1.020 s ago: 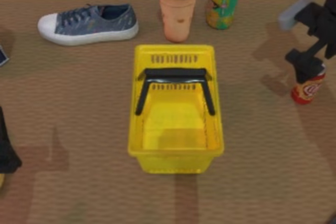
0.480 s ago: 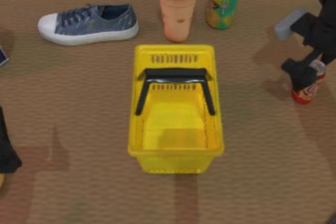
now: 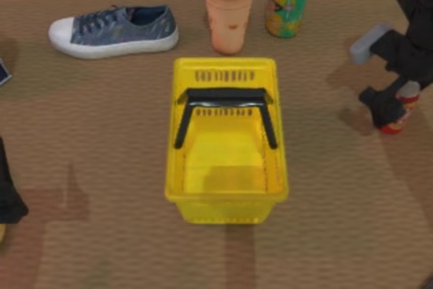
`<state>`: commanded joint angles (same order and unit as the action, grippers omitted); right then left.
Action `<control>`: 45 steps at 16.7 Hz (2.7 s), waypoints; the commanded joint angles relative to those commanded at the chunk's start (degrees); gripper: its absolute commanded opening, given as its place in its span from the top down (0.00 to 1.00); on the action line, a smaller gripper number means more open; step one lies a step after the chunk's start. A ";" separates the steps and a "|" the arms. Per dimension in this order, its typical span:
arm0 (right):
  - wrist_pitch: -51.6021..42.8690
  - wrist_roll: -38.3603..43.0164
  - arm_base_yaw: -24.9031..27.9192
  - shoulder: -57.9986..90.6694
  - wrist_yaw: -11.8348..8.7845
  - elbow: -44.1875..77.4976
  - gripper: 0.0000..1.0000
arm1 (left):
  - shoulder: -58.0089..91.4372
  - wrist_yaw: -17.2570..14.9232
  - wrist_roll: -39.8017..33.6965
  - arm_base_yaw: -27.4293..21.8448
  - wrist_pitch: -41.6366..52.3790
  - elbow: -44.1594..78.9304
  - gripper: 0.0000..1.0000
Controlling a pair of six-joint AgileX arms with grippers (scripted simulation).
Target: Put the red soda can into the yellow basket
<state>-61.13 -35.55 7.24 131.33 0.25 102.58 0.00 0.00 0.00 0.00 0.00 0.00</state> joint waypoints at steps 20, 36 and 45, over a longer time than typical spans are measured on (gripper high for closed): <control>0.00 0.00 0.00 0.00 0.00 0.00 1.00 | 0.00 0.00 0.00 0.00 0.00 0.00 0.00; 56.09 19.04 5.98 -2.70 -33.01 -12.92 1.00 | 0.00 0.00 0.00 0.00 0.00 0.00 0.00; 101.04 34.90 10.47 -8.38 -59.56 -24.93 1.00 | 0.00 0.00 0.00 0.00 0.00 0.00 0.00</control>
<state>39.91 -0.65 17.71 122.95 -59.32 77.65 0.00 0.00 0.00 0.00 0.00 0.00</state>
